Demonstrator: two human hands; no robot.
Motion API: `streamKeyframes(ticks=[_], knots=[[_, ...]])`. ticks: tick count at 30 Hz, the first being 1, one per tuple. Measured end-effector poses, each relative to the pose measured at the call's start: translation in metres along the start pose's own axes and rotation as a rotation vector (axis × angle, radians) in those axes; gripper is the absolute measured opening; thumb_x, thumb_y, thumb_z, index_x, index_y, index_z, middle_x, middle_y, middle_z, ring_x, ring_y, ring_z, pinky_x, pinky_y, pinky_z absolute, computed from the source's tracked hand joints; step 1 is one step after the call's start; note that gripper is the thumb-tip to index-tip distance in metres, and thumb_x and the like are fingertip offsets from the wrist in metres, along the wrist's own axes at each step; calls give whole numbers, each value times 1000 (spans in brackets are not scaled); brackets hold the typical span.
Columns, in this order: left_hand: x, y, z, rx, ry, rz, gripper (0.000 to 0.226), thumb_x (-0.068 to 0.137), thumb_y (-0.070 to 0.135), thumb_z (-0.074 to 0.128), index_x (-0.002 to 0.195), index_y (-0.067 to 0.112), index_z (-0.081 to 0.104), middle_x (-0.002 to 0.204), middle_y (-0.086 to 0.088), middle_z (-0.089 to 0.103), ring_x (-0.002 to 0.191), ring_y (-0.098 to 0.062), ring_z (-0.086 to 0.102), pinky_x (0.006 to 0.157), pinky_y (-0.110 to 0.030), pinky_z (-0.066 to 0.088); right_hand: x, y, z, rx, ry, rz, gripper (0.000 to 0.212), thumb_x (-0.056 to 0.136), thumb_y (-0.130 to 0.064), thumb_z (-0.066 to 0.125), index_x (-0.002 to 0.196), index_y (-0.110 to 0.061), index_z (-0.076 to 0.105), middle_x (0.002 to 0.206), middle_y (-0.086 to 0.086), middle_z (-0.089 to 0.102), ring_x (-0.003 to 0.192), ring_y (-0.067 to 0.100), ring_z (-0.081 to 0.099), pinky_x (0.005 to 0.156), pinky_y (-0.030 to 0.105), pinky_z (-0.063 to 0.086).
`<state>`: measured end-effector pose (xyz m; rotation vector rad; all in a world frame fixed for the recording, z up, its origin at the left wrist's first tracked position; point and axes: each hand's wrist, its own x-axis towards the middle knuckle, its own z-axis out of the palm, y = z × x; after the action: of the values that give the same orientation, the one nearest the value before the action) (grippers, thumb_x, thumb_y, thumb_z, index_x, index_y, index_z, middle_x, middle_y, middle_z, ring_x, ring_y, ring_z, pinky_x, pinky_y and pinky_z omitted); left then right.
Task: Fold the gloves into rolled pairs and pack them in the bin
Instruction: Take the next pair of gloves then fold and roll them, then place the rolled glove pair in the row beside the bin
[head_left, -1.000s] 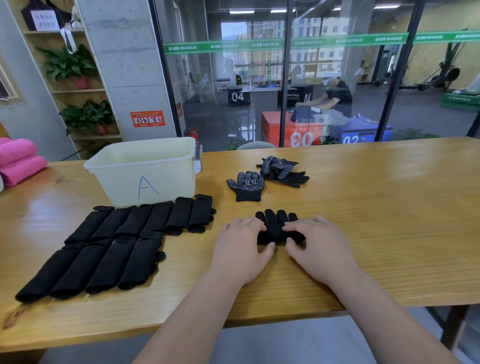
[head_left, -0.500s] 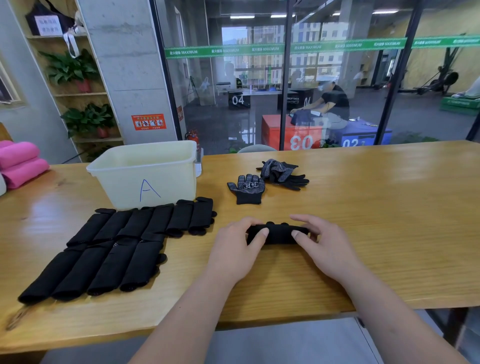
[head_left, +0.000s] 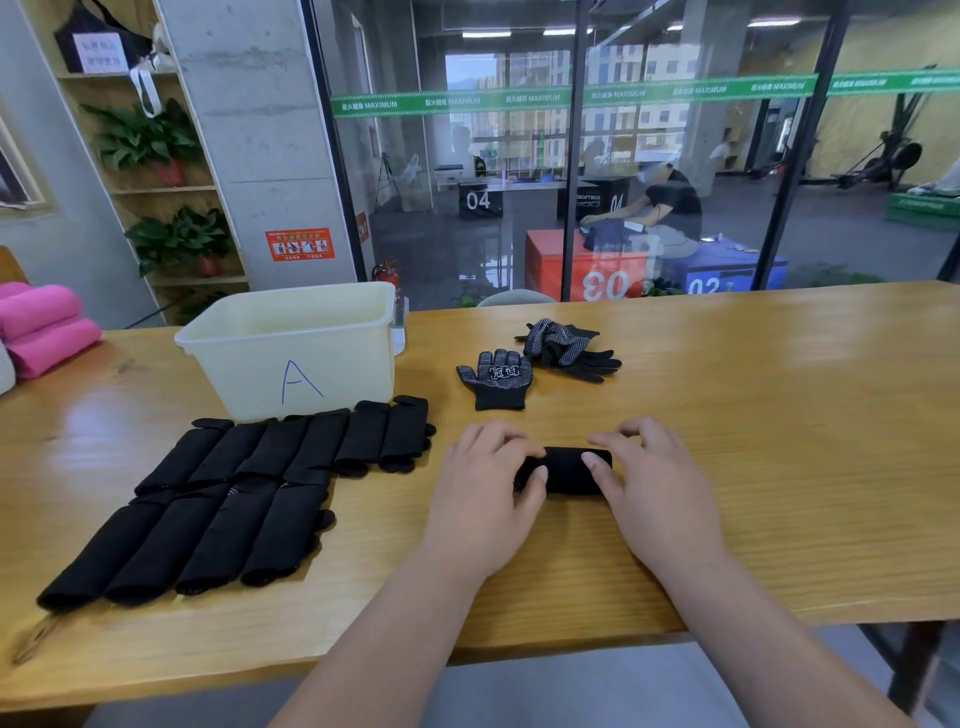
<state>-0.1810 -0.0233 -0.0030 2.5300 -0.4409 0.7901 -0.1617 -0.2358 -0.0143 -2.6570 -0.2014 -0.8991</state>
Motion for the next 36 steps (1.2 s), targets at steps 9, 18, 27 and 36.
streamKeyframes(ticks=[9, 18, 27, 36], knots=[[-3, 4, 4, 95, -144, 52, 42, 104, 48, 51, 140, 31, 65, 131, 18, 55, 120, -8, 49, 105, -30, 41, 2, 1, 1, -16, -30, -82, 29, 104, -37, 58, 127, -31, 74, 135, -9, 64, 119, 19, 55, 90, 39, 55], [-3, 2, 4, 84, -121, -31, 43, 105, 47, 50, 143, 32, 62, 138, 17, 55, 128, -8, 51, 114, -32, 36, 2, -6, -8, 86, -133, -133, 25, 100, -52, 57, 113, -41, 76, 103, -20, 65, 101, 11, 54, 84, 38, 52], [1, -10, 3, -106, -109, -209, 36, 104, 37, 56, 138, 32, 66, 128, 18, 66, 119, -6, 58, 107, -38, 48, 3, -8, -13, 205, -344, -219, 56, 104, -59, 46, 157, -43, 42, 163, -30, 31, 148, -1, 28, 117, 27, 34], [3, -11, 2, -92, -141, -251, 35, 104, 37, 56, 138, 32, 66, 130, 17, 65, 121, -7, 57, 109, -39, 47, 7, -10, -3, 40, -586, -249, 78, 95, -82, 8, 165, -48, 14, 171, -27, 16, 161, 11, 7, 128, 42, 21]])
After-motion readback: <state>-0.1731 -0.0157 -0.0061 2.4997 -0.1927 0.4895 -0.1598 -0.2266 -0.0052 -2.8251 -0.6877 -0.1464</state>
